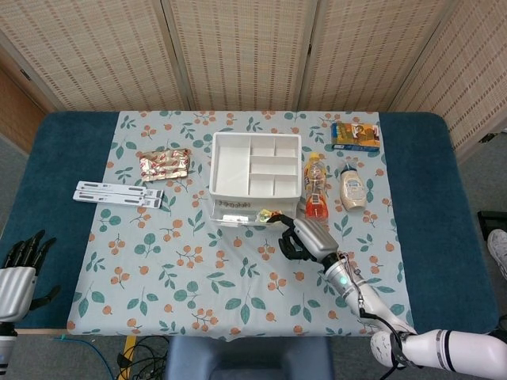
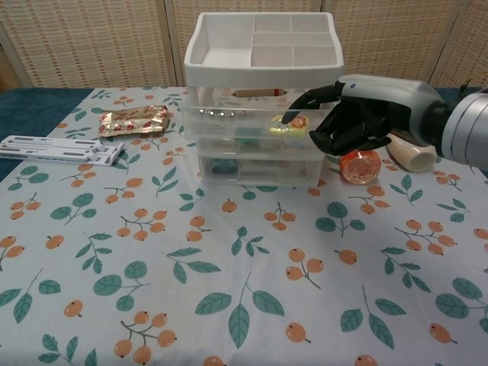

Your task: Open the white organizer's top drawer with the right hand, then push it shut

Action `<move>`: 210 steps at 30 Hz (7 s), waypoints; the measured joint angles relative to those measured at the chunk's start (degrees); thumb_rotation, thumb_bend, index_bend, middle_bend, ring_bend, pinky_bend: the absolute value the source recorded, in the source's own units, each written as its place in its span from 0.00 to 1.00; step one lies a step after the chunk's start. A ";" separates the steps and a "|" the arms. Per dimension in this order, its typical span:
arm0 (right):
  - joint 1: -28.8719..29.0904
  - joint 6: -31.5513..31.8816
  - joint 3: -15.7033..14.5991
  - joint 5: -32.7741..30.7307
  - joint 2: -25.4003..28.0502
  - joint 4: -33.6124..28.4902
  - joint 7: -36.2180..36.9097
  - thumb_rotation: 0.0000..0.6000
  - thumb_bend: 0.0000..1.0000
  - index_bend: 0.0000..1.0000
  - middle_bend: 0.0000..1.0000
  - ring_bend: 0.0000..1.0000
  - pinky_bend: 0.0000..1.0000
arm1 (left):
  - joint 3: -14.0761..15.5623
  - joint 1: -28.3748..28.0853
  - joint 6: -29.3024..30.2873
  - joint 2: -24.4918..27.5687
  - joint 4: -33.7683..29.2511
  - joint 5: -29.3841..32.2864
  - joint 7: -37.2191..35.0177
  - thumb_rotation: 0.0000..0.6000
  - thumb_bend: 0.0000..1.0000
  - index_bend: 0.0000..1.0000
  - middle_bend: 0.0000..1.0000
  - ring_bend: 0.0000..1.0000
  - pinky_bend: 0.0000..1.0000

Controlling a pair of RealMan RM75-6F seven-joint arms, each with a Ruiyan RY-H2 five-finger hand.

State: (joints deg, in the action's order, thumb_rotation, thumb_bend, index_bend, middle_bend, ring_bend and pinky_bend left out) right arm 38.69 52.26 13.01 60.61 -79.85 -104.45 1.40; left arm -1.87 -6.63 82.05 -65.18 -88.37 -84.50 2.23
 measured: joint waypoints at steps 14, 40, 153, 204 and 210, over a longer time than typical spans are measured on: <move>-2.63 0.59 -4.36 5.89 2.64 -5.48 1.16 1.00 0.60 0.27 0.83 0.94 1.00 | 0.04 -0.08 0.03 -0.12 -0.11 -0.18 0.16 1.00 0.21 0.11 0.02 0.07 0.08; -5.58 3.28 -6.87 14.34 8.57 -9.45 3.47 1.00 0.61 0.03 0.83 0.94 1.00 | 0.07 -0.02 0.64 0.03 -0.52 -0.75 0.14 1.00 0.21 0.11 0.02 0.08 0.07; 26.26 3.23 -1.16 -11.06 -8.14 11.07 -36.09 1.00 0.49 0.64 0.95 1.00 1.00 | -0.02 1.58 3.74 -0.50 1.27 -2.24 -2.42 1.00 0.21 0.11 0.02 0.08 0.07; -5.13 8.88 -13.39 12.77 2.01 8.75 -9.24 1.00 0.50 0.65 0.95 1.00 1.00 | 0.29 0.49 3.23 0.88 -2.83 -3.63 0.91 1.00 0.21 0.11 0.02 0.08 0.07; -3.49 5.26 -11.20 11.87 -4.32 14.36 -7.80 1.00 0.50 0.65 0.95 1.00 1.00 | 0.39 0.75 3.48 0.99 -2.91 -3.56 0.93 1.00 0.21 0.11 0.02 0.08 0.07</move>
State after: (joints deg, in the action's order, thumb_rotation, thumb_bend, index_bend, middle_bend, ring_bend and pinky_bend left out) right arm 35.21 57.53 1.81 72.49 -84.16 -90.09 -6.40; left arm -1.48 -5.88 85.53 -64.19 -91.28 -88.06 3.15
